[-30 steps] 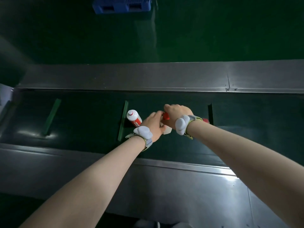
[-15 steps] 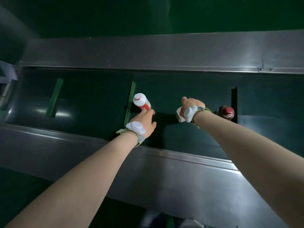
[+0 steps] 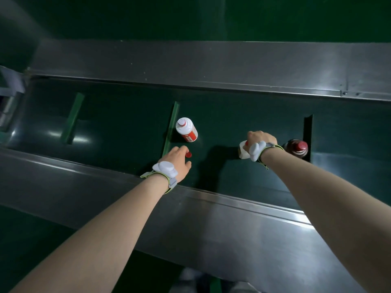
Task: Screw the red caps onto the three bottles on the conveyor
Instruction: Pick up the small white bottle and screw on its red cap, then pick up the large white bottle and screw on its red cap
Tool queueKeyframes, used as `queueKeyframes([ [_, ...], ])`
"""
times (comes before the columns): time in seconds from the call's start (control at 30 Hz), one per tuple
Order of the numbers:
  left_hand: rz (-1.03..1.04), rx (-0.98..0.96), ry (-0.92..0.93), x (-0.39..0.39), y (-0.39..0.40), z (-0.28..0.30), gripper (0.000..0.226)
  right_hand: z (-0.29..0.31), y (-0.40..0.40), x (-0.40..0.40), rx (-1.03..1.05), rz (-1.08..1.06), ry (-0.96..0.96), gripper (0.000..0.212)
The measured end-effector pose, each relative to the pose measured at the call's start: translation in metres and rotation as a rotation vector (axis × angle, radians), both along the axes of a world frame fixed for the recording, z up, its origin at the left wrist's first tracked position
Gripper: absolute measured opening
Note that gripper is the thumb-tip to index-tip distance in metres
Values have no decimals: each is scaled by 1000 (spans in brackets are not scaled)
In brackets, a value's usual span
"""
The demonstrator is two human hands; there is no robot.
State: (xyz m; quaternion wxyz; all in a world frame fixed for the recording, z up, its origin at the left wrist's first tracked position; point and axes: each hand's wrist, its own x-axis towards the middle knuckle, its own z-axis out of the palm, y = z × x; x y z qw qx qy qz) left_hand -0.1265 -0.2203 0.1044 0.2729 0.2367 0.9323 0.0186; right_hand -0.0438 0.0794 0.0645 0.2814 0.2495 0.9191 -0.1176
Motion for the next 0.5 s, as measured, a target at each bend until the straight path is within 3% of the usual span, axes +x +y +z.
queueKeyframes([
  [0.5, 6, -55, -13, -29, -5, -24, 35, 6, -36, -38, 40, -68, 118, 12],
])
